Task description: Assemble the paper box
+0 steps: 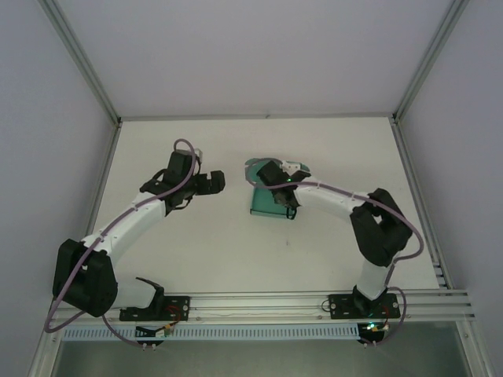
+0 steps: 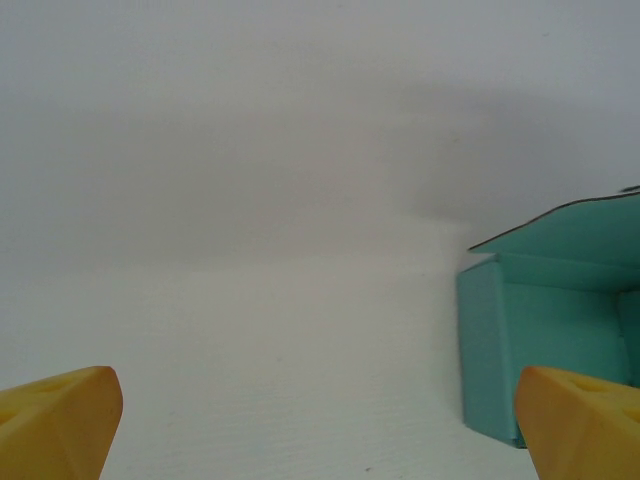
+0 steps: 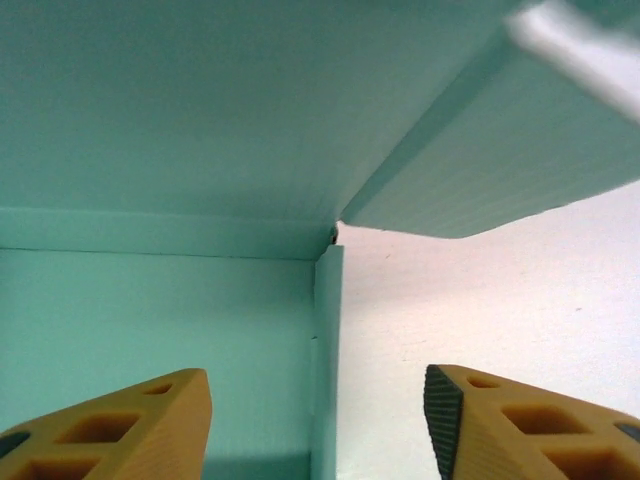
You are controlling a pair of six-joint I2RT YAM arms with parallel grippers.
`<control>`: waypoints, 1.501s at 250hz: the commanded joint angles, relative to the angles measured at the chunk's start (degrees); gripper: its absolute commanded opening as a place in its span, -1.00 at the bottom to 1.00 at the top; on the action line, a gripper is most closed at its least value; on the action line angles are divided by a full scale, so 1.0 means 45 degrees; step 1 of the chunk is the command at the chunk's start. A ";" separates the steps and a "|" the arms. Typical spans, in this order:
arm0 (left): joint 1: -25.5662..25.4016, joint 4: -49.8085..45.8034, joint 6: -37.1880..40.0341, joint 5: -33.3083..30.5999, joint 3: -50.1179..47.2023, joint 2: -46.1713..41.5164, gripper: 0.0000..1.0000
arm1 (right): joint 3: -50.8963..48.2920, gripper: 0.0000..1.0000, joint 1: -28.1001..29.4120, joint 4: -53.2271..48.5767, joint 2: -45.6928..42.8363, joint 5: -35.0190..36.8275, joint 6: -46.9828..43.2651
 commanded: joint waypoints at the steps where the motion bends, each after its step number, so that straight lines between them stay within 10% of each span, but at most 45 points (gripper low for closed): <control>1: -0.0085 0.0342 0.0811 0.1161 0.0756 0.0179 1.00 | -0.0448 0.46 -0.0050 0.0449 -0.1225 0.0368 -0.0558; 59: -0.0283 0.0091 0.3145 0.3550 0.2179 0.1531 1.00 | -0.1423 0.86 -0.0730 0.2534 -0.3589 -0.0955 -0.4340; 145: -0.0737 -0.2250 0.8215 0.5336 0.5635 0.4888 1.00 | -0.0486 0.78 -0.4484 0.2816 -0.3159 -0.9878 -1.1882; 250: -0.0781 -0.4694 1.0699 0.6066 0.8477 0.7643 0.36 | 0.1527 0.05 -0.5067 0.0305 -0.0343 -0.9803 -1.3870; 376: -0.0888 -0.5532 1.1480 0.6146 1.0055 0.8962 -0.08 | 0.1895 -0.19 -0.5198 -0.0488 0.0113 -0.9144 -1.4450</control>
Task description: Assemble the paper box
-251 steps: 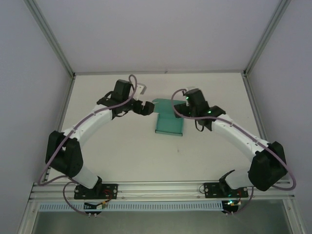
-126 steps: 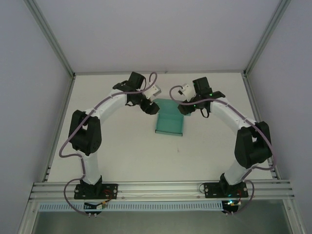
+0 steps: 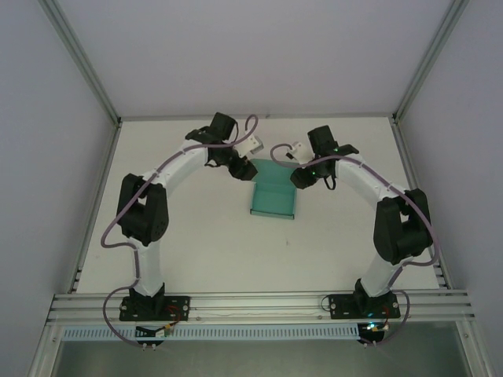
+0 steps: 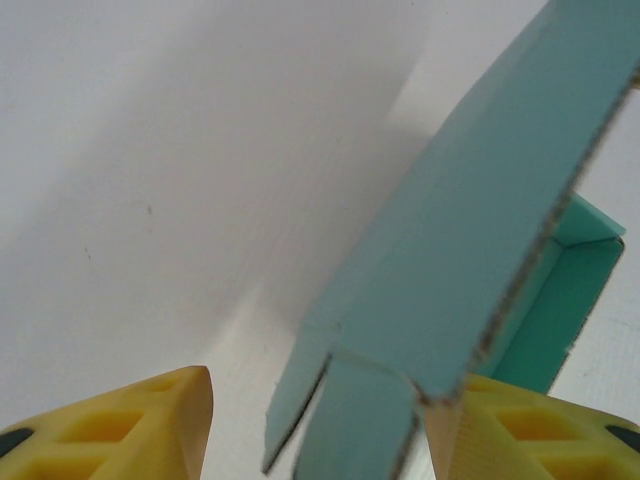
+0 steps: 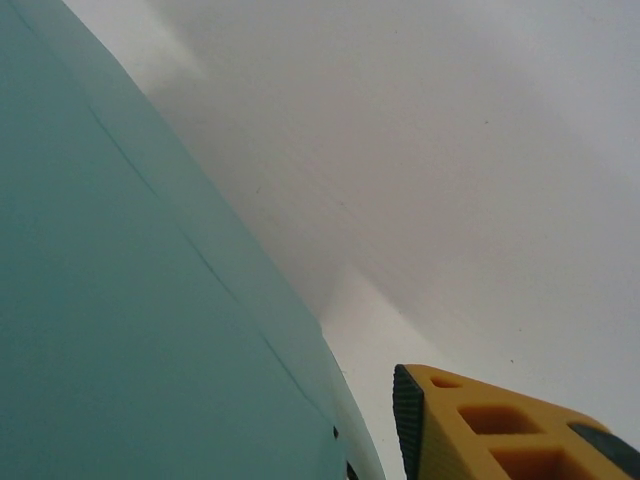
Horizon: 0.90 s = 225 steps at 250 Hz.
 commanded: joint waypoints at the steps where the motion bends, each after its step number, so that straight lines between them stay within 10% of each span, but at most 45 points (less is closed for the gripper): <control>1: -0.0198 -0.1100 0.0578 0.0300 0.0780 0.0458 -0.09 | 0.0479 -0.20 -0.0112 -0.0451 0.0118 -0.0052 -0.0360; 94: -0.0559 0.0259 -0.0621 -0.0749 -0.0001 -0.0218 -1.00 | 0.0688 -0.83 -0.0106 -0.0594 -0.0097 -0.0103 0.0847; 225: -0.1359 0.2680 -0.3771 -0.3177 -0.2569 -0.1828 -1.00 | 0.0598 -0.63 0.0570 0.0924 0.0083 0.2842 0.5656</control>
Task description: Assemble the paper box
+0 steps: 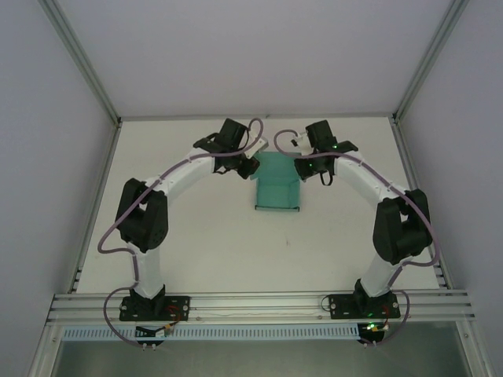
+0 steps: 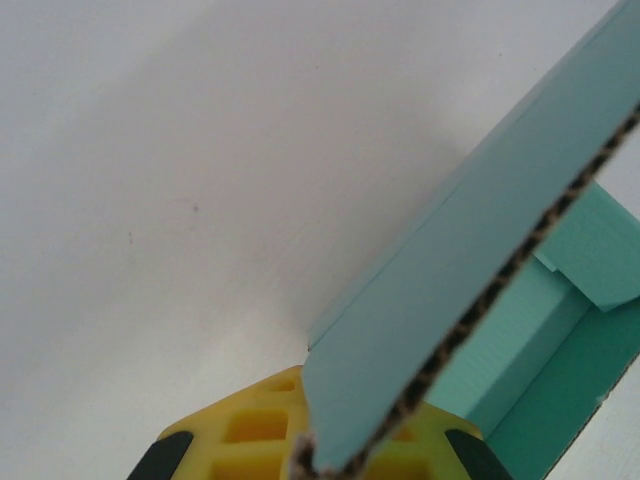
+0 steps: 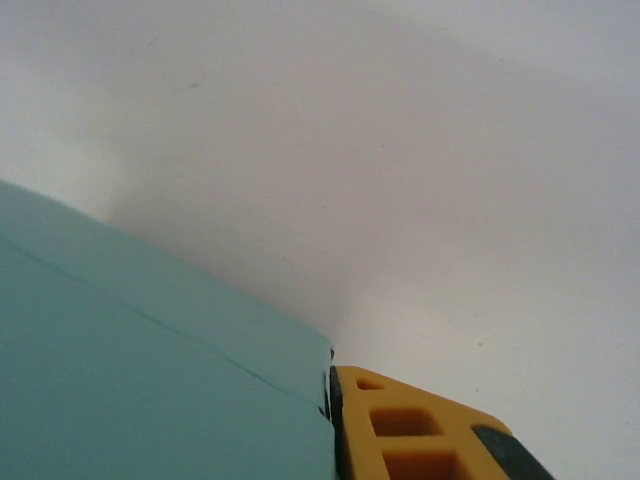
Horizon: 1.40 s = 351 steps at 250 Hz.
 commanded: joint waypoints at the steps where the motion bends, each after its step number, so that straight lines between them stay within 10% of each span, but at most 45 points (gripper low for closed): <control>1: -0.0138 0.0308 -0.0186 -0.0177 -0.0781 -0.0722 -1.00 | -0.0072 -0.62 0.0103 0.0336 -0.0043 0.0893 0.1015; 55: -0.0122 -0.0283 0.1542 0.0371 -0.1917 -0.1676 -1.00 | -0.1722 0.49 0.0095 0.0297 -0.1789 0.0489 0.0565; 87: -0.0132 -0.0279 0.1210 0.0665 -0.2060 -0.1897 -1.00 | -0.2982 0.59 0.0081 -0.0337 -0.3074 0.0366 0.2776; 176: -0.0138 -0.0960 0.1616 0.1663 -0.1480 -0.1743 -1.00 | -0.5500 0.11 0.0395 0.2469 -0.2882 -0.2421 0.3505; 225: -0.0134 -0.1557 0.1941 0.2164 -0.1038 -0.1490 -1.00 | -0.5348 0.08 0.0901 0.2355 -0.1540 -0.1115 0.3918; 324: -0.0077 -0.2512 0.2877 0.2350 -0.0677 -0.1172 -1.00 | -0.4491 -0.65 0.1519 0.1179 -0.0294 0.1240 0.4892; 351: 0.0043 -0.2202 0.2047 0.1771 -0.0609 -0.1040 -0.59 | -0.4466 -0.79 0.2109 0.1120 -0.0265 0.2278 0.5025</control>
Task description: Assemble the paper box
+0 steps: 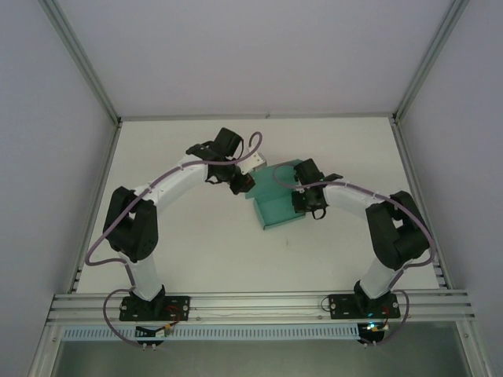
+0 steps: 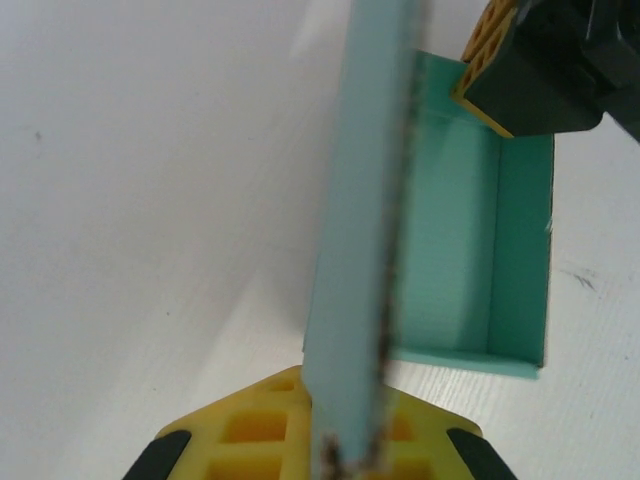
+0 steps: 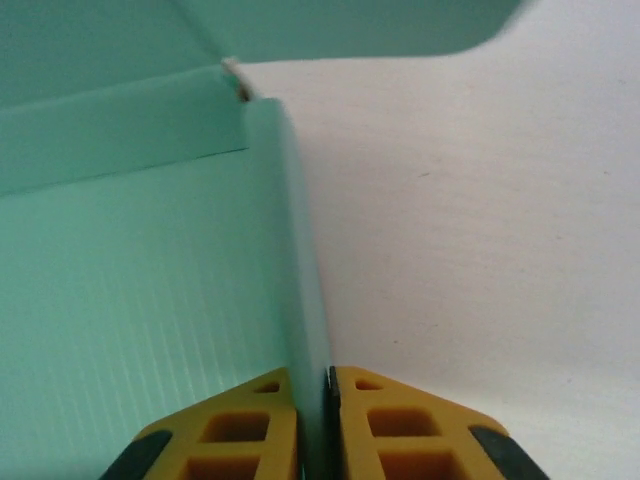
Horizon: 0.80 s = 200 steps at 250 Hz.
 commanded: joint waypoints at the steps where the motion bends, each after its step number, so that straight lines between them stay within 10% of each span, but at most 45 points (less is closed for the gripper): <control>1: 0.0077 0.0037 -0.0450 -0.0129 0.0377 0.0188 -0.56 | 0.0265 -0.79 0.0671 -0.0401 0.0147 0.1452 0.0465; 25: 0.0451 0.0852 -0.1445 0.0089 -0.0200 -0.0139 0.03 | 0.0196 -0.76 0.1104 -0.0555 0.0220 0.1811 0.0709; 47: 0.0824 0.2008 -0.2715 0.0121 -0.1223 -0.0792 0.99 | 0.0305 -0.71 0.1403 -0.0978 0.0539 0.2548 0.1139; 200: 0.0983 0.4348 -0.7576 -0.4096 -0.6266 -0.5614 1.00 | 0.4281 -1.00 0.2620 -0.7577 0.5357 0.6812 0.5140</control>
